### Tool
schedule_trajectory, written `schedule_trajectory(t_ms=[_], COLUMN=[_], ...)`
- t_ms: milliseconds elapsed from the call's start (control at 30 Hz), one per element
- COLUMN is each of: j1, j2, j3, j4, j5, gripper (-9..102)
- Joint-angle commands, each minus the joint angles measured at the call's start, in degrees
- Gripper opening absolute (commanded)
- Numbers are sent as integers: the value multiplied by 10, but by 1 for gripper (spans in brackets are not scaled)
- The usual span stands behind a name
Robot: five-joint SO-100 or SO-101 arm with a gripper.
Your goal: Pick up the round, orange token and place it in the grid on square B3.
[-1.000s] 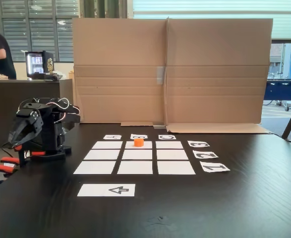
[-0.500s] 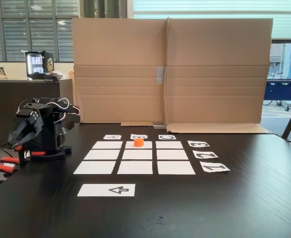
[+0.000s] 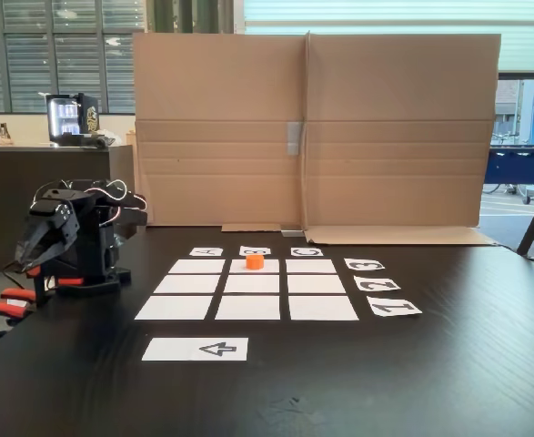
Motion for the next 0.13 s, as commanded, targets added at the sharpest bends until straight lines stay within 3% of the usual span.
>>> schedule_trajectory(t_ms=[0, 100], j1=[0, 0], j2=[2, 2], j3=[-4, -4], j4=[-10, -10], j5=[-4, -4], gripper=[-1, -1])
